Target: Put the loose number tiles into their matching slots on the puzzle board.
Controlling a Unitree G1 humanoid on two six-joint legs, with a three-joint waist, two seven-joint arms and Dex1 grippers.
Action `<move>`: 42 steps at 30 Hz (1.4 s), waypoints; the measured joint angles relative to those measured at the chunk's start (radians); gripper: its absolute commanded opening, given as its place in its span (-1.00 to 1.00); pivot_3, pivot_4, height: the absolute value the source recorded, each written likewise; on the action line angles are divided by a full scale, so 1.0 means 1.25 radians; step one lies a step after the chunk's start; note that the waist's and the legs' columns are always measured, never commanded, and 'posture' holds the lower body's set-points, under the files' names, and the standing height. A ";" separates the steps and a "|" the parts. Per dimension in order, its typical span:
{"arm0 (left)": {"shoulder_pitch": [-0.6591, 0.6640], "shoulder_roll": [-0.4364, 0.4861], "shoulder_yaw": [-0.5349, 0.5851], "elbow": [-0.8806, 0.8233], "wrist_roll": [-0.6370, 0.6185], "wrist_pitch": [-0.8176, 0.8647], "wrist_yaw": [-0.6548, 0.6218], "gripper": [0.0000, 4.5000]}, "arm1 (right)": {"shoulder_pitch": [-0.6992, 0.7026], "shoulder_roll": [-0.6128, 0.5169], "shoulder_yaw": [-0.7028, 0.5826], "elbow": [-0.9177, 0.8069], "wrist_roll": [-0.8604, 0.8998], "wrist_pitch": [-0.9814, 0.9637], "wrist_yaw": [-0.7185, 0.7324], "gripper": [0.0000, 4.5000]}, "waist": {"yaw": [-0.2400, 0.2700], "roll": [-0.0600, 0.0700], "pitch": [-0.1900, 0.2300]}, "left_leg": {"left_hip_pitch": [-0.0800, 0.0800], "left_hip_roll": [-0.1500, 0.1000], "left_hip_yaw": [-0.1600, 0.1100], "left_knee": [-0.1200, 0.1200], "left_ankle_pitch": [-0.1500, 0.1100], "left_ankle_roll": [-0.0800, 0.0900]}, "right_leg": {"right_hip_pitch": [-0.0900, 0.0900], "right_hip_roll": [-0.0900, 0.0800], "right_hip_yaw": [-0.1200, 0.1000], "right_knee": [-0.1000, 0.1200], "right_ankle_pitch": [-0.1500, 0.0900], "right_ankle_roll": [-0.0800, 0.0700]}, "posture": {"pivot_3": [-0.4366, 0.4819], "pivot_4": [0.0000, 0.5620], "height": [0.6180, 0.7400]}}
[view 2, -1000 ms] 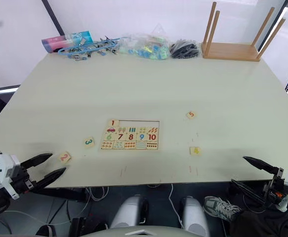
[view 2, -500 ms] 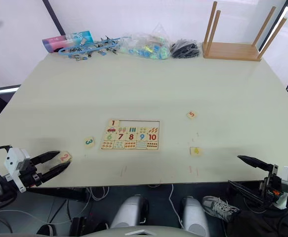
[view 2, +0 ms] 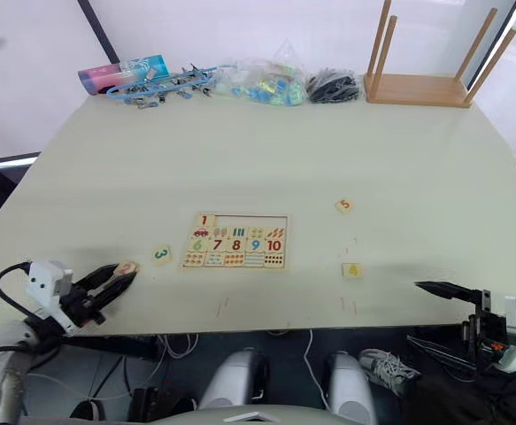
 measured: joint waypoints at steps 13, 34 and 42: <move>-0.004 -0.281 -0.060 -0.415 0.024 0.395 0.555 -0.33 | -0.086 -0.035 0.006 0.001 0.001 0.064 0.009 1.00 | 0.003 -0.002 0.000 | 0.000 -0.007 -0.002 0.001 0.002 0.004 | 0.002 0.002 0.004 0.000 0.000 0.000 | -0.05 -0.47 0.96; 0.006 -0.382 -0.079 -0.570 0.102 0.569 0.730 0.99 | -0.090 -0.031 0.006 0.005 -0.008 0.081 -0.004 1.00 | 0.004 -0.003 0.001 | 0.000 -0.009 -0.004 0.003 0.001 0.004 | 0.003 0.003 0.006 0.000 0.000 0.000 | -0.05 -0.47 0.96; 0.068 -0.240 0.006 -0.560 0.021 0.414 0.468 0.99 | -0.084 -0.018 0.006 0.004 -0.015 0.075 -0.011 1.00 | 0.003 -0.002 0.001 | 0.000 -0.009 -0.004 0.003 0.000 0.002 | 0.002 0.003 0.006 0.000 0.000 0.000 | -0.05 -0.47 0.96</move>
